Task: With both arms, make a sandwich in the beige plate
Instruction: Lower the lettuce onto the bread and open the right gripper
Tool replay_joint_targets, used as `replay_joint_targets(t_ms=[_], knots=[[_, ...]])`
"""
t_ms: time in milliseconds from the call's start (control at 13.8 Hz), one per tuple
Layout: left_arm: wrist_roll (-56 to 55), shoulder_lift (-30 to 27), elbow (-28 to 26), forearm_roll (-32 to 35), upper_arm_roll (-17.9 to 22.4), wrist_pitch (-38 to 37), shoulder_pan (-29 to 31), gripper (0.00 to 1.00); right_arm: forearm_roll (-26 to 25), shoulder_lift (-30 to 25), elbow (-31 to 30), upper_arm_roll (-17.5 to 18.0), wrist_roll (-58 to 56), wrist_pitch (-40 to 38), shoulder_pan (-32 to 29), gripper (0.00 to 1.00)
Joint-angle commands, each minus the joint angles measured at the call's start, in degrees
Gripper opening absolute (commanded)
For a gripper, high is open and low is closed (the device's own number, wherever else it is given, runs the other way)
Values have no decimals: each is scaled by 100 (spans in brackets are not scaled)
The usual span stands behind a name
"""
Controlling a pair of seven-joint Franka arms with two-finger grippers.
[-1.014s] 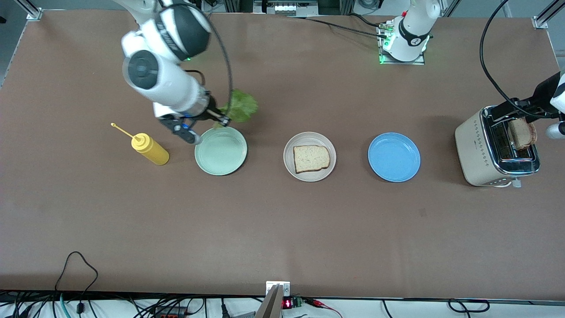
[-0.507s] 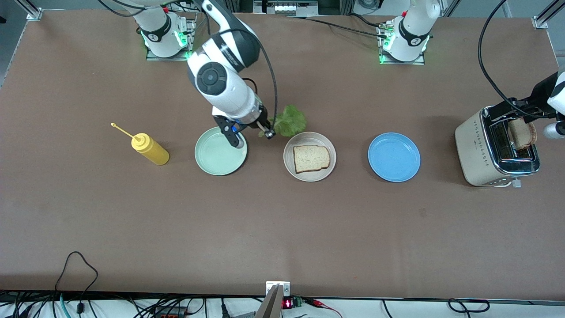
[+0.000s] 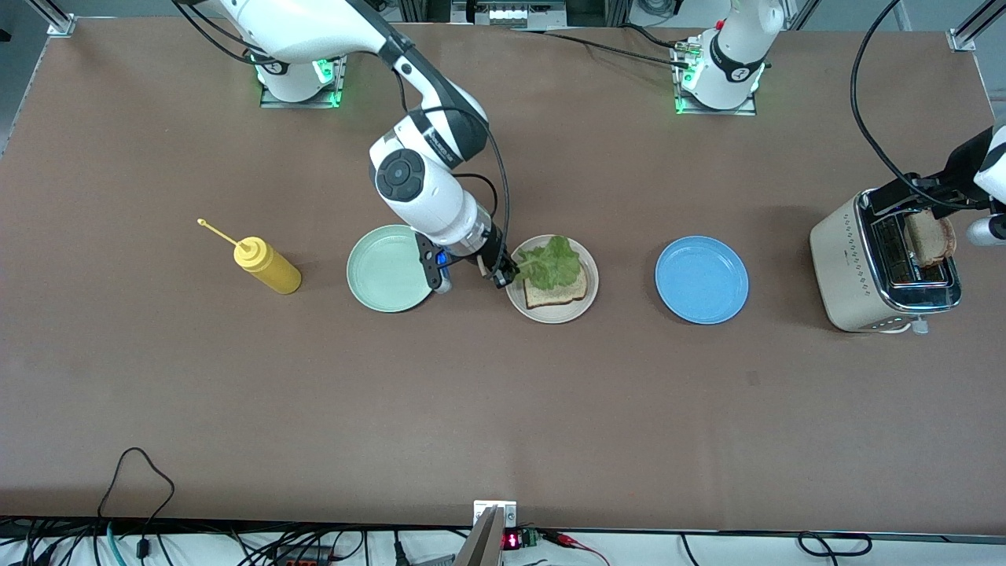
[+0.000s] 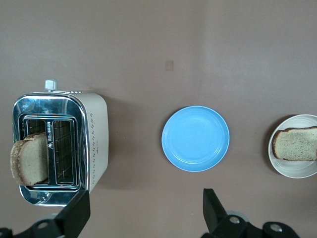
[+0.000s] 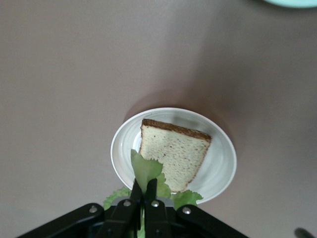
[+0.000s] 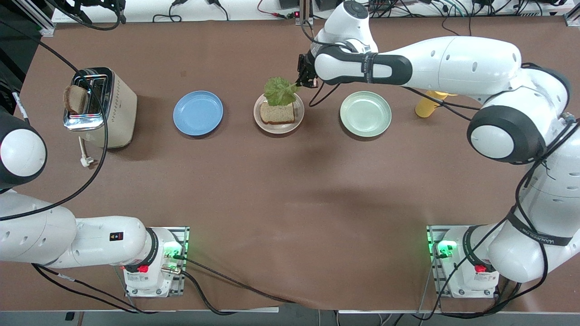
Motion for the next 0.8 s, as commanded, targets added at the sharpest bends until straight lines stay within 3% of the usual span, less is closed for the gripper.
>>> replay_joint_targets(t_ms=[0,724], knots=[[8,-81,50,15,-22,-76,-33,100,53,313,196,-62,296,300,235,0],[42,-55,50,24,-13,-190,-7,100,44,788,354,-62,472,794,403,0]])
